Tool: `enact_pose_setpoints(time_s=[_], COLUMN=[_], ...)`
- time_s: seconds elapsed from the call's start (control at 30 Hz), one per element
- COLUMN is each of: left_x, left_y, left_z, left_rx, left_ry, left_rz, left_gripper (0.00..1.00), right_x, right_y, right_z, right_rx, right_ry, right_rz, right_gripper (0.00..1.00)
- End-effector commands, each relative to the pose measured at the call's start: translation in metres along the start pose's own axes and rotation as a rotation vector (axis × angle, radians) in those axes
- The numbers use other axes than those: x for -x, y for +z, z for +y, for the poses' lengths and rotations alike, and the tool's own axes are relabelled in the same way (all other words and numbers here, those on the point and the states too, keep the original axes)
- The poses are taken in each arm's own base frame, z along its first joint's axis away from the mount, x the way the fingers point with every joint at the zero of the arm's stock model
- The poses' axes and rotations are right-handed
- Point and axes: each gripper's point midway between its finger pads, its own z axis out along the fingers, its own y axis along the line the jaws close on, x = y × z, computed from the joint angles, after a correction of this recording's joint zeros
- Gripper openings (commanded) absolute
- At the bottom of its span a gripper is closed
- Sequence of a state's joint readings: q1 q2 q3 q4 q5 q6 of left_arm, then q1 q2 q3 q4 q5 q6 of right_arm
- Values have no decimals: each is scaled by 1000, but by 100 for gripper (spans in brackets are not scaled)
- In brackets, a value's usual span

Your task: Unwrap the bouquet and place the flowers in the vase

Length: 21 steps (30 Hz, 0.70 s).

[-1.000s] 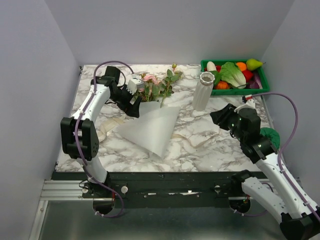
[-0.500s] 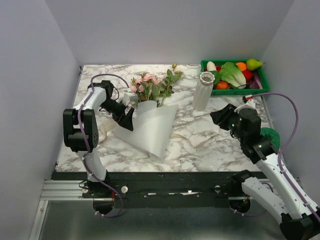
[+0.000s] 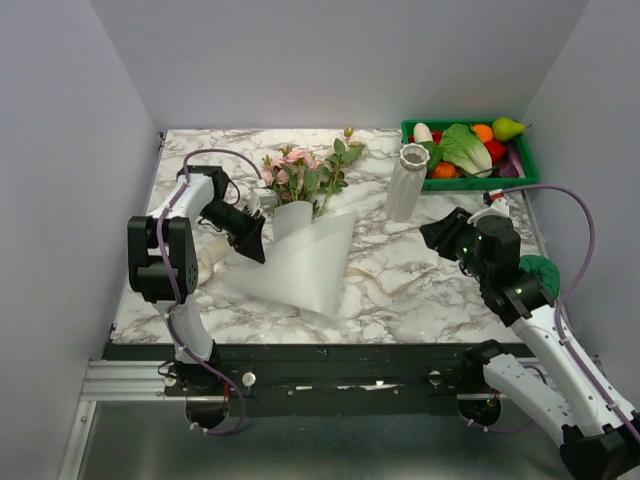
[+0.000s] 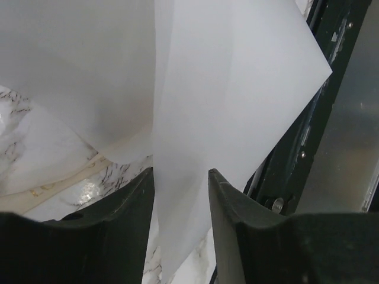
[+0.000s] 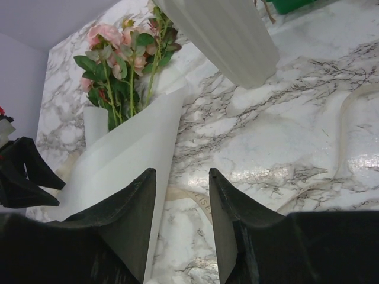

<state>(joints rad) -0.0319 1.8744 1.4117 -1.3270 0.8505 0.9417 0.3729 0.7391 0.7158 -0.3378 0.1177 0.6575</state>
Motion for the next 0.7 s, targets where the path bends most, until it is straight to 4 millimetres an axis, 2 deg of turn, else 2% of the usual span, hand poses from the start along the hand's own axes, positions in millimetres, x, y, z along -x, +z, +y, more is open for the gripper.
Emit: enact_pose_setpoints(time_s=[0.0,0.13,0.17,0.23,0.27,0.33,0.5,0.67], left_x=[17,21,23,31,35,44,60,92], left_y=[-9,2,4,5,10,12,26,40], left_z=[-33,-49,-54,-66,-74,-89,-131,-159], left_rx=[-37,-67,-74,-86,-99,-106,-155,-197], left_ry=[59,84,91,110,127,163,238,290], left_rz=[-44,-22,-24,-20,-7,0,49,45], left_gripper=[47,38,30,22,13,5,5,3], right_x=[4,7,9,11,14,17,25,33], right_y=[0,-2,-3,-5,-6,-7,-16,-24], right_z=[6,8,9,9,10,10,9,6], right_rx=[21,25,30,25,27,22,11,-3], right_ry=[6,5,4,4,1,-2,-8,-13], right_rz=[-6,-13,-18,-26,-31,-40,-69,-102], right_gripper=[49,49,49,49,49,49,49,49])
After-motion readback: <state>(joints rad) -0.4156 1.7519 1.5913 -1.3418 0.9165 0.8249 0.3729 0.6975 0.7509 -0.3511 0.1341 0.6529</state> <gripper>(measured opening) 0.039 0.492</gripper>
